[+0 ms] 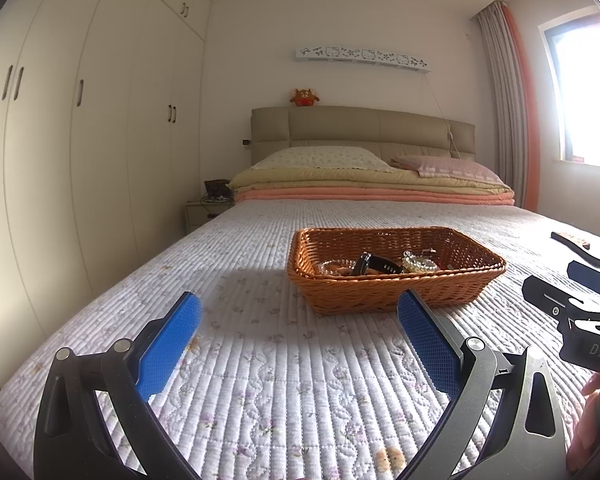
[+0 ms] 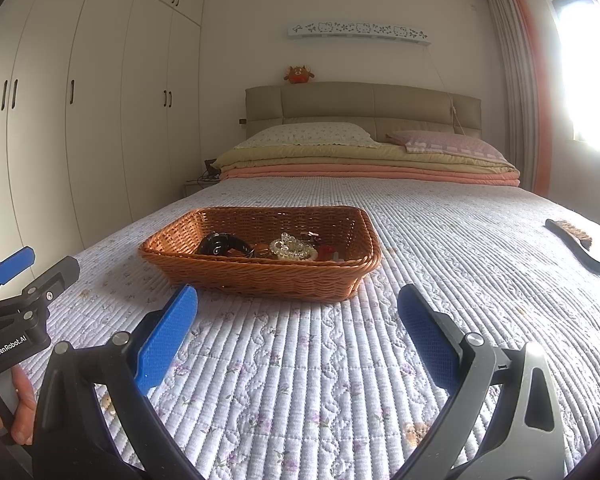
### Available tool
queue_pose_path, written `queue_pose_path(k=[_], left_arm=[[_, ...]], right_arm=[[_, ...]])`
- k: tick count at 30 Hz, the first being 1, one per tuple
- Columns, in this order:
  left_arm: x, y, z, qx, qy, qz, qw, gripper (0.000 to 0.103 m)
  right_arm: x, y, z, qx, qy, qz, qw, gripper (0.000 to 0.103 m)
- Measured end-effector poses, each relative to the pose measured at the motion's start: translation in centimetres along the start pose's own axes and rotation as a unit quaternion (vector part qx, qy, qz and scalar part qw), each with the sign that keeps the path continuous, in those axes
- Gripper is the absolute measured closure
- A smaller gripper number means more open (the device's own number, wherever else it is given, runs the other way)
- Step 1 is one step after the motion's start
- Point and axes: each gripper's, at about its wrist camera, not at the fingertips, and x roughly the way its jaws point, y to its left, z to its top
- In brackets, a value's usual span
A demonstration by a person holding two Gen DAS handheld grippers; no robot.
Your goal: Organize jewelry
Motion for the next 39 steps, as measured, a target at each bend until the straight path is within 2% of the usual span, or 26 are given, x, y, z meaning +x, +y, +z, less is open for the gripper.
queue_pose_path(k=[39], left_arm=[[-0.01,0.05,-0.07,0.011,-0.006,0.005,0.9999,0.007]], right_arm=[[0.01,-0.04,-0.18,-0.001,0.004,0.001,1.0,0.007]])
